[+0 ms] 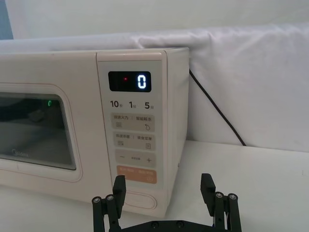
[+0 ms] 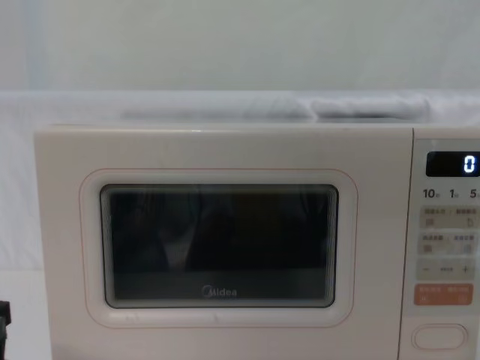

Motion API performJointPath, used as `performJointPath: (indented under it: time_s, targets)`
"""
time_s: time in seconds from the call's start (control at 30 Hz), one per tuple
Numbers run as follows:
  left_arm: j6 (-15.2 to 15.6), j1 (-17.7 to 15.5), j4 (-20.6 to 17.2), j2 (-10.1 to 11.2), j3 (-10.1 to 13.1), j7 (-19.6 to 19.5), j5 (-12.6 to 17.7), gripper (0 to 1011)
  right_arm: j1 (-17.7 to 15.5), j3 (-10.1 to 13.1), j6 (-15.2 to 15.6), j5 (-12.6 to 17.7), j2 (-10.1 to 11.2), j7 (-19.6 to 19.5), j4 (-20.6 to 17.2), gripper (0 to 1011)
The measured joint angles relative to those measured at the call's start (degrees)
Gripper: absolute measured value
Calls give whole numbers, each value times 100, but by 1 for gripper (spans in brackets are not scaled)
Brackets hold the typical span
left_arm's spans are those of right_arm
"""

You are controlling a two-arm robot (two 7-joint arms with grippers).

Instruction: Press the button to open the microwave door with one hand; close the microwave door with the other hand.

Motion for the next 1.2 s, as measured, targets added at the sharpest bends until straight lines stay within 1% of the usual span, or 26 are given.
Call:
performJointPath:
  time_s: [0.07,0.17,0.2,0.37,0.47,0.67,1.2]
  targets:
    - [45,-26,20,-50,-32,22,-3,0,0,0,0,-1,0,0,0,1002]
    - [130,-98,84,-180,-99,72,-22,0,0,0,0,0,0,0,0,1002]
    - [130,-98,84,-180,-99,72,-22,0,0,0,0,0,0,0,0,1002]
    - [186,-208,208,-339,-174,89,-23,0,0,0,0,-1,0,0,0,1002]
    - [185,-235,243,-367,-185,67,-1,0,0,0,0,0,0,0,0,1002]
    - [127,-266,299,-406,-197,-25,151,0,0,0,0,-1,0,0,0,1002]
    - [126,-261,292,-402,-193,-23,135,0,0,0,0,0,0,0,-1,1002]
